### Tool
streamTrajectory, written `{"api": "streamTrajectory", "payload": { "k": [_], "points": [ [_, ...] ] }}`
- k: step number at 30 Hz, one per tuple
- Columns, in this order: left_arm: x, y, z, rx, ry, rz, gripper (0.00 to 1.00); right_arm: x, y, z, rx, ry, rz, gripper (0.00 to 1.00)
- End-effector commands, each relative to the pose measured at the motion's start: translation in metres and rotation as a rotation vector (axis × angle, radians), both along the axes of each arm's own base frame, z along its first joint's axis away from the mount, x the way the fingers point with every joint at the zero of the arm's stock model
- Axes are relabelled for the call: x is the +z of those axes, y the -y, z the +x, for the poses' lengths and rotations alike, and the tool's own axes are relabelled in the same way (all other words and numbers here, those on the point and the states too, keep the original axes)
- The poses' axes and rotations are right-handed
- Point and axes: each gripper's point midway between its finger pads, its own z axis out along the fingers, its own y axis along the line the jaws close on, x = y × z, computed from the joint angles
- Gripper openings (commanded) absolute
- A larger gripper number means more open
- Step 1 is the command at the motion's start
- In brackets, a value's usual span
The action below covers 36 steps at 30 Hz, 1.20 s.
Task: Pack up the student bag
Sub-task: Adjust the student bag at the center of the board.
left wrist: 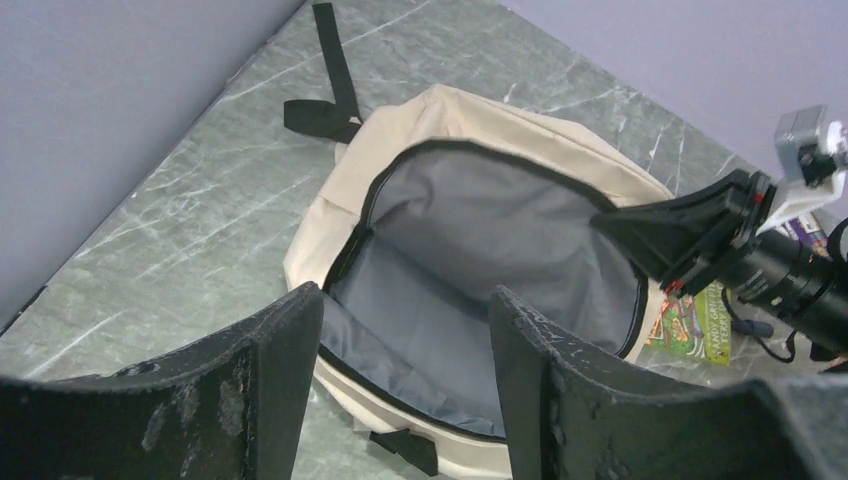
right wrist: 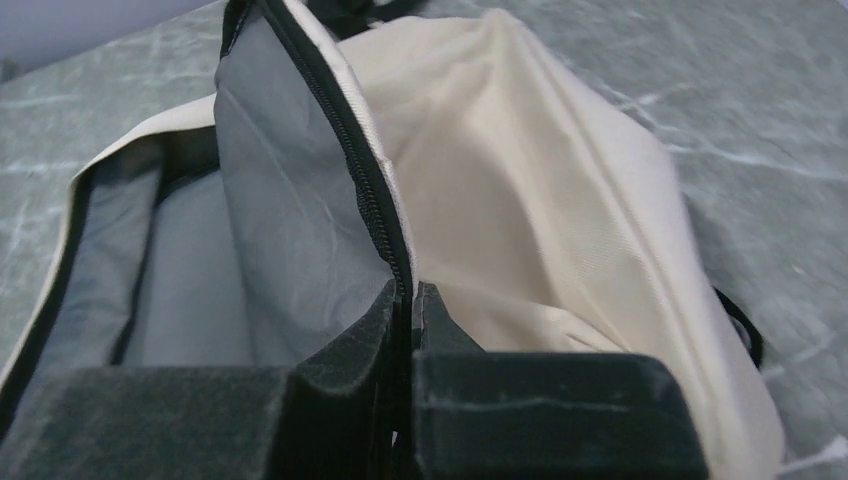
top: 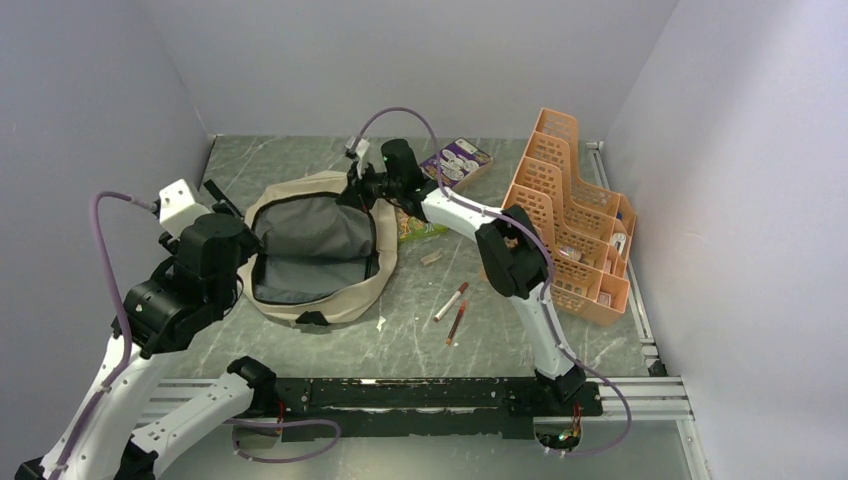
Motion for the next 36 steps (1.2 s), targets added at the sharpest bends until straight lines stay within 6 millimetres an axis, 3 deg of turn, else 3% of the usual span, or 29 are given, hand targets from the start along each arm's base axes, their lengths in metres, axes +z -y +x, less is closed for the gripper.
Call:
{"api": "streamTrajectory", "payload": {
  "k": [1, 5, 13, 16, 20, 24, 30, 34, 36],
  "points": [
    [-0.019, 0.005, 0.004, 0.006, -0.053, -0.008, 0.67, -0.003, 0.016, 0.05, -0.184, -0.099, 0.047, 0.0],
    [-0.035, 0.011, 0.009, -0.005, -0.099, -0.002, 0.67, -0.019, 0.034, 0.07, -0.307, -0.19, 0.062, 0.0],
    [-0.072, 0.03, 0.024, -0.044, -0.176, -0.01, 0.68, -0.038, 0.055, 0.069, -0.414, -0.222, 0.012, 0.0],
    [-0.097, 0.041, 0.029, -0.064, -0.225, -0.023, 0.68, -0.043, 0.064, 0.069, -0.444, -0.212, -0.016, 0.12],
    [-0.126, 0.054, 0.042, -0.091, -0.281, -0.022, 0.69, -0.03, 0.072, 0.07, -0.479, -0.167, -0.023, 0.3],
    [-0.151, 0.062, 0.063, -0.109, -0.336, -0.019, 0.69, 0.0, 0.075, 0.068, -0.472, -0.113, 0.012, 0.42],
    [-0.19, 0.072, 0.094, -0.134, -0.451, -0.074, 0.67, 0.044, 0.092, 0.05, -0.49, -0.067, 0.04, 0.46],
    [-0.21, 0.077, 0.105, -0.14, -0.509, -0.079, 0.65, 0.045, 0.122, 0.031, -0.634, -0.174, 0.05, 0.53],
    [-0.217, 0.078, 0.108, -0.142, -0.528, -0.074, 0.65, 0.032, 0.136, 0.012, -0.663, -0.236, 0.034, 0.61]
  ]
}}
